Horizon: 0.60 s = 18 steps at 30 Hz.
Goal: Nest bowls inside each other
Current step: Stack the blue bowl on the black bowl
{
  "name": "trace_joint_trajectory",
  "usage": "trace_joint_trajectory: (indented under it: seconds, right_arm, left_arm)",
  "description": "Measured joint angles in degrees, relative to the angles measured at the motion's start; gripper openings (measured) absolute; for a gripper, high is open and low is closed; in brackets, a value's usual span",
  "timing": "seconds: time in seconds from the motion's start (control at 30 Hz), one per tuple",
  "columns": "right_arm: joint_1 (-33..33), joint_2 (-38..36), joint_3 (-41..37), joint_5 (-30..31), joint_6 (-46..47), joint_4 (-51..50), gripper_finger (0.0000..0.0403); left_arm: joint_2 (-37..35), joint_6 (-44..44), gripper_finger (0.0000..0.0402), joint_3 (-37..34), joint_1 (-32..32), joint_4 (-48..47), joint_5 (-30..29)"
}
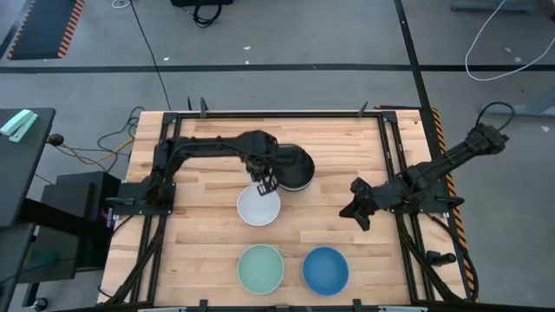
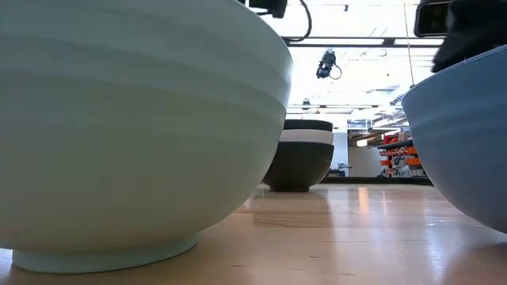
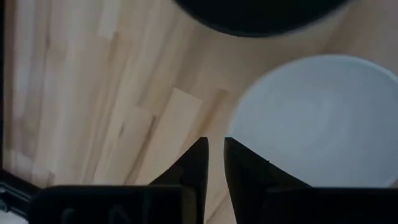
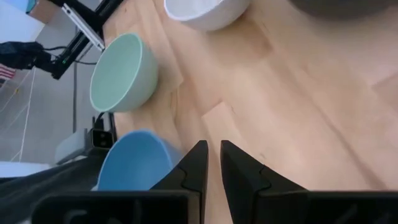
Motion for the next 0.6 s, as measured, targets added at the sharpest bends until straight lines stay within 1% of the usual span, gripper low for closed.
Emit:
trace_joint_trajectory:
  seconds: [0.17,0.33,0.43,0.6]
  right_arm:
    - [5.3,1.3,0.0,3.4,5.9,-2.4,0.0046]
    - [8.5,6.7,1.3,4.4,8.1,-2.6,0.0039]
    - [9.9,11.5,4.6,4.8,8.0,-3.9,0.0034]
    - [12.6,20.2,14.5,5.9,7.7,-12.2,0.0029]
  left_arm:
    - [0.0,1.3,0.0061,0.0,3.8,0.0,0.0]
    - [-0.2,2.3,0.0057,0.0,7.0,0.1,0.0]
    - [-1.0,2.4,0.0052,0.0,8.3,0.1,0.0]
    - [-3.0,2.4,0.0053,0.0,9.0,0.2,-0.1]
